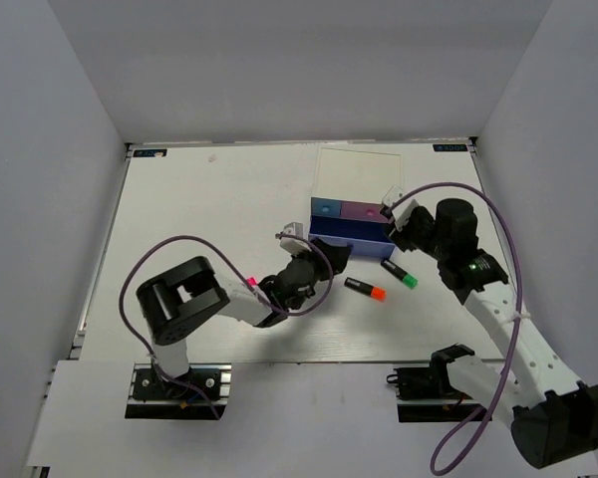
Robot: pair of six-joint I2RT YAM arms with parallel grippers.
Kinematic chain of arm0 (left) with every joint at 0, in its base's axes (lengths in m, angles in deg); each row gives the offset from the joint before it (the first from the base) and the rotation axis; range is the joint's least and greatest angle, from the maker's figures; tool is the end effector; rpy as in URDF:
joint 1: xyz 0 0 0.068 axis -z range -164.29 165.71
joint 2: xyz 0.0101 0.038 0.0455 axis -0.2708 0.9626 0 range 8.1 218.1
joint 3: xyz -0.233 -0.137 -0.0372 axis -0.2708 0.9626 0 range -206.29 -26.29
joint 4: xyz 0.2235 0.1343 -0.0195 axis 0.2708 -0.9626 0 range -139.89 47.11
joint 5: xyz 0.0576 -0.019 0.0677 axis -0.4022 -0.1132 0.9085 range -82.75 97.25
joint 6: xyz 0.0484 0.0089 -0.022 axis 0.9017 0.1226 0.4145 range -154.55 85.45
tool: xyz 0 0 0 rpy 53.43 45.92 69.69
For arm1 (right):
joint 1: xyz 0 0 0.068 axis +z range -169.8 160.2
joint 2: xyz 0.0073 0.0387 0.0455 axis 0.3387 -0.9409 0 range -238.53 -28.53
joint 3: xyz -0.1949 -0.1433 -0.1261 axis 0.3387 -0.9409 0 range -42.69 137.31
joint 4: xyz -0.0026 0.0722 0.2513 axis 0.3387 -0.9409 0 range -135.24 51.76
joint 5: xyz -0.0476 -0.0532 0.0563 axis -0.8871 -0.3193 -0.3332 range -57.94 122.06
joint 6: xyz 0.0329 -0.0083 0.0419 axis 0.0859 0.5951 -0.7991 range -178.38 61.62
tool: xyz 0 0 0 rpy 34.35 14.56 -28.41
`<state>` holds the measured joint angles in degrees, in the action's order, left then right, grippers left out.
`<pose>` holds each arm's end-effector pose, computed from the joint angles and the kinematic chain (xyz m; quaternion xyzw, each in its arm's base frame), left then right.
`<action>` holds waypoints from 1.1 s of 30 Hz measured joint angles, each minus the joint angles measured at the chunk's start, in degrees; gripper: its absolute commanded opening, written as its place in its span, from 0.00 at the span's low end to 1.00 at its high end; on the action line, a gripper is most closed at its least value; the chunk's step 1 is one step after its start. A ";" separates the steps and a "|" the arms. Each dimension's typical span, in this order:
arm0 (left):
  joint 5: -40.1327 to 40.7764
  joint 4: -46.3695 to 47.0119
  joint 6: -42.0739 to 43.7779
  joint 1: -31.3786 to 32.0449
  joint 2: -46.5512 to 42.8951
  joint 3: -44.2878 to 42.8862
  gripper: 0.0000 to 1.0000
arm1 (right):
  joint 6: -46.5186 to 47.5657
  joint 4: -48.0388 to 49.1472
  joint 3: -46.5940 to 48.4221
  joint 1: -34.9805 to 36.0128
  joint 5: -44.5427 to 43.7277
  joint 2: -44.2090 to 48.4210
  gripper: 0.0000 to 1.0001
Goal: Sort the stationery into containers
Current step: Pick up the stationery from the center of the board.
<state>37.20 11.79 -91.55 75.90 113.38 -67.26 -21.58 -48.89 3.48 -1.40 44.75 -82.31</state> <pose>0.1910 -0.2977 0.1559 -0.1461 0.7424 -0.4291 0.4933 0.2045 0.0762 0.3194 -0.4305 0.6838 -0.0047 0.5892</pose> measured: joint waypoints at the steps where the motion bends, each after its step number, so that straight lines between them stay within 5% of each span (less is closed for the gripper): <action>1: -0.39 -1.07 0.11 0.09 -1.60 1.09 0.42 | 0.20 -1.38 -0.66 0.00 0.44 1.18 0.31; 4: -1.07 -6.64 0.44 0.46 -9.01 4.59 0.12 | 1.36 -6.05 -1.90 0.00 1.66 3.89 0.15; 6: -1.31 -12.90 1.22 0.70 -14.19 4.79 0.04 | 2.32 -9.55 -2.36 0.00 2.23 4.63 0.15; 8: -1.68 -23.06 2.54 0.81 -19.78 2.51 0.04 | 3.34 -12.83 -3.08 0.00 2.49 4.70 0.30; 9: -1.97 -29.33 3.28 0.81 -22.18 0.17 0.08 | 4.07 -14.21 -3.80 0.00 2.47 4.70 0.38; 10: -2.19 -34.53 4.52 0.81 -24.17 -2.45 0.22 | 4.70 -15.78 -4.50 0.00 2.40 4.66 0.57; 11: -2.19 -38.84 5.97 0.83 -25.86 -4.61 0.35 | 5.07 -17.11 -5.18 0.00 2.21 4.61 0.64; 14: -1.62 -51.49 10.29 0.48 -32.61 -8.79 0.85 | 6.71 -19.50 -7.61 0.00 1.84 3.96 0.74; 15: -0.87 -55.19 11.61 0.33 -35.26 -8.90 0.90 | 7.06 -19.80 -8.37 0.00 1.60 3.26 0.74; 22: 4.11 -69.44 20.15 -0.87 -48.92 -3.72 0.97 | 7.21 -18.86 -10.62 -0.04 -1.40 -3.74 0.74; 33: -0.04 -74.93 32.72 -0.87 -47.65 -6.58 1.00 | 3.41 -10.58 -12.98 -1.11 -8.07 -13.46 0.74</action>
<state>37.16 -63.14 -58.83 75.02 65.73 -73.84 -18.17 -59.47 -9.50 -2.52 36.68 -95.78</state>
